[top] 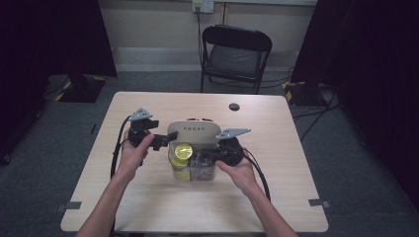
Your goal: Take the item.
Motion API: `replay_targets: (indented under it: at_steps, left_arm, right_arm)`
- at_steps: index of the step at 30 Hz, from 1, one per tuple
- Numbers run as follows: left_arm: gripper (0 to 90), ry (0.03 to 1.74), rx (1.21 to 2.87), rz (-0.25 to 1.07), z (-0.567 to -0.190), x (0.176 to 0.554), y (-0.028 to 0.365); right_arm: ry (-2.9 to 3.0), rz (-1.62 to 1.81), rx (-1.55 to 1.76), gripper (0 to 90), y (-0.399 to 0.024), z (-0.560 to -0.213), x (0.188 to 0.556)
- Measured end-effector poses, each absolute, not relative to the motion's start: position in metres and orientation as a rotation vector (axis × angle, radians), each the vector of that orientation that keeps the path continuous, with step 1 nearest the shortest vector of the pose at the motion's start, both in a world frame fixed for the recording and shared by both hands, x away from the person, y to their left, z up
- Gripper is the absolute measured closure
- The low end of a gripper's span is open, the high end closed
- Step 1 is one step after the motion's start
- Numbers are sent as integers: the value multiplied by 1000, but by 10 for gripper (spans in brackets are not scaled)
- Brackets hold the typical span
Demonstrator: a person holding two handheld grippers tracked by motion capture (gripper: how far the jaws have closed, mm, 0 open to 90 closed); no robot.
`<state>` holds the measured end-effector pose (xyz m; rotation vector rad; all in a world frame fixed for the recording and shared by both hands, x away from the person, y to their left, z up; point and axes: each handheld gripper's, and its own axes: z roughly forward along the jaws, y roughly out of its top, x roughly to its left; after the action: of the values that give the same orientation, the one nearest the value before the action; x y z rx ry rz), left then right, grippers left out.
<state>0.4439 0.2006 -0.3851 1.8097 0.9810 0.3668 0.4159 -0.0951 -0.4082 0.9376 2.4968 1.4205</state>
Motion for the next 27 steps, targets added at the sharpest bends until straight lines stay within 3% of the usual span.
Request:
replay_targets:
  at_steps: [4,27]
  left_arm:
    - [38,981,1810,365,-385,444,201]
    - [30,983,1826,354,-388,445,200]
  right_arm:
    - [2493,1436,951,900,-97,-410,418]
    - [2427,1507,945,900,-106,-399,413]
